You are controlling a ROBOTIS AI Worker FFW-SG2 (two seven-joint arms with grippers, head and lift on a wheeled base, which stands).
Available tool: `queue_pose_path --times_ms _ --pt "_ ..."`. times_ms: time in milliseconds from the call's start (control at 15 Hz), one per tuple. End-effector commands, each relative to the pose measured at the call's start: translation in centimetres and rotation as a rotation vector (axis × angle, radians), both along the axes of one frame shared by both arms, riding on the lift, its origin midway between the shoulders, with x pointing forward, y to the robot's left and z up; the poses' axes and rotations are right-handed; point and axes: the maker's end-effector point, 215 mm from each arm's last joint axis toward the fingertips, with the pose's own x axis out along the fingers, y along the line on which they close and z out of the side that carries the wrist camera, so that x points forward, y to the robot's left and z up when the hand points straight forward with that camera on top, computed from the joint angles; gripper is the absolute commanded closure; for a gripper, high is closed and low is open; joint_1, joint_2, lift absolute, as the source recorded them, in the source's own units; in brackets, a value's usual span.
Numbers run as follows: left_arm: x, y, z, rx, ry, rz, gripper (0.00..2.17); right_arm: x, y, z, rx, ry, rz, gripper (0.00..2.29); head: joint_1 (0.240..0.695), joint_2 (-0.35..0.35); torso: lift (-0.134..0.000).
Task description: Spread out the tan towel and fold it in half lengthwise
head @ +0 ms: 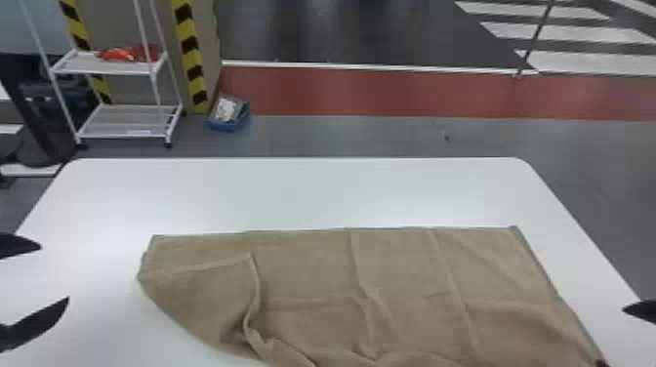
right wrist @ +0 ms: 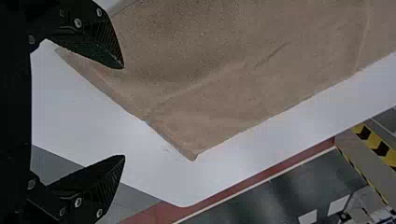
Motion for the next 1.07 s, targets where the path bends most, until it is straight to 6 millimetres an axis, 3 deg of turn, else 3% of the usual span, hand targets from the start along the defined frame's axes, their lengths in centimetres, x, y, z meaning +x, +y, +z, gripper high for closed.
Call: queue_pose_path --times_ms 0,333,800,1000 --pt "0.1 0.1 -0.3 -0.008 0.004 0.007 0.22 -1.1 -1.2 -2.6 -0.061 0.069 0.007 0.29 0.695 -0.073 -0.128" --pt "0.5 -0.5 -0.5 -0.016 0.000 0.005 0.22 -2.0 -2.2 -6.5 -0.107 0.177 0.019 0.34 0.695 -0.116 -0.128" --pt "0.4 -0.3 -0.9 -0.017 0.007 0.008 0.22 -1.7 -2.4 -7.1 -0.094 0.231 0.010 0.42 0.695 -0.113 -0.128" --pt "0.4 -0.2 -1.1 -0.018 0.011 0.010 0.22 -2.0 -2.2 -7.4 -0.060 0.263 -0.002 0.69 0.695 -0.116 -0.128"
